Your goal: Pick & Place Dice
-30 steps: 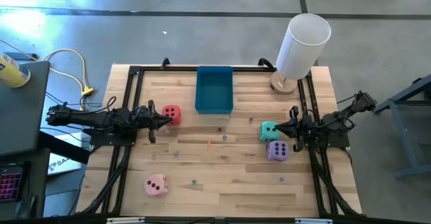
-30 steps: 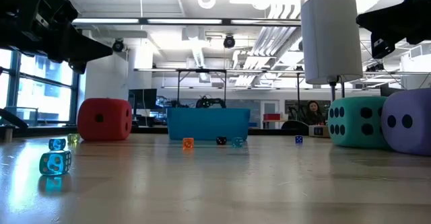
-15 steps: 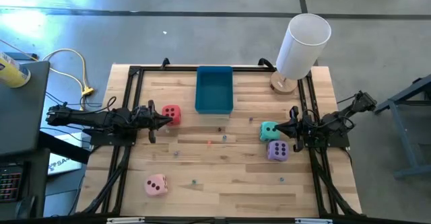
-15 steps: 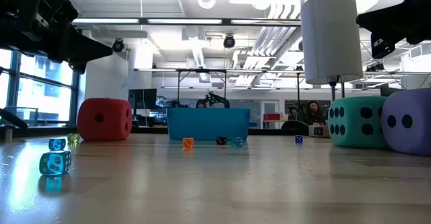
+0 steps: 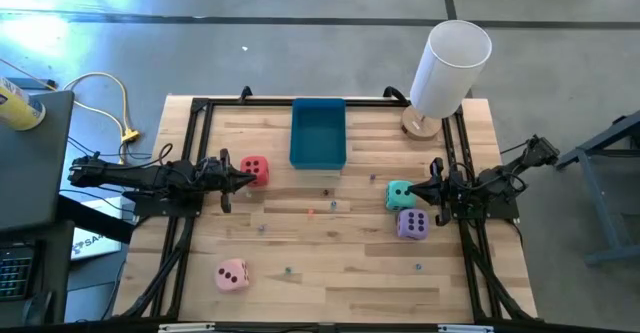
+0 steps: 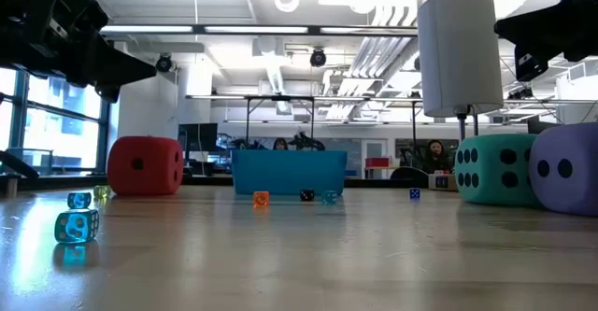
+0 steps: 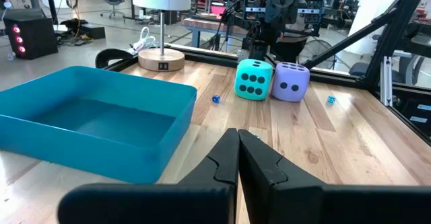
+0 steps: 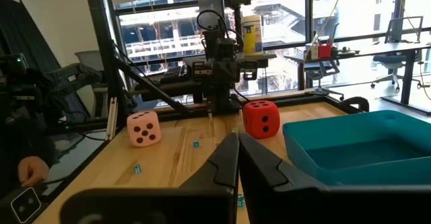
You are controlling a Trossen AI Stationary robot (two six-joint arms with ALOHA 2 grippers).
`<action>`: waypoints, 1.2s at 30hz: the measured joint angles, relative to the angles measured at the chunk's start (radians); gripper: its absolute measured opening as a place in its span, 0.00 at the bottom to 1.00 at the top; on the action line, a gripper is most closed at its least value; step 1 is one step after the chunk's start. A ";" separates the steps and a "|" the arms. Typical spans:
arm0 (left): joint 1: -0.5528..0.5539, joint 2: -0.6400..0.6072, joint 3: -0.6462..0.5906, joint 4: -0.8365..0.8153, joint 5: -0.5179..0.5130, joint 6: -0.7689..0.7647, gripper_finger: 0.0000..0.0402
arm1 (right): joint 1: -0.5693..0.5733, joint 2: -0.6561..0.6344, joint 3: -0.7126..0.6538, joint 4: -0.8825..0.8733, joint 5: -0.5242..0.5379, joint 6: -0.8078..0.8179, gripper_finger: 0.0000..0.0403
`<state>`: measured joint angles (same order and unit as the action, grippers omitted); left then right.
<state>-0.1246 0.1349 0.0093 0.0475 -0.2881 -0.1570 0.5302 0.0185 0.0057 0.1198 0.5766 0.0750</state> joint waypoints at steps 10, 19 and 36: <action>0.000 0.000 0.000 0.000 0.000 0.000 0.00 | 0.000 0.000 0.000 0.000 0.000 0.000 0.00; 0.000 0.000 0.000 0.000 0.000 0.000 0.00 | 0.000 0.000 0.000 0.000 0.000 0.000 0.00; 0.000 0.000 0.000 0.000 0.000 0.000 0.00 | -0.001 0.000 0.000 0.117 0.010 -0.025 0.01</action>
<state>-0.1246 0.1345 0.0093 0.0471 -0.2882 -0.1570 0.5293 0.0185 0.0055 0.2364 0.5870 0.0499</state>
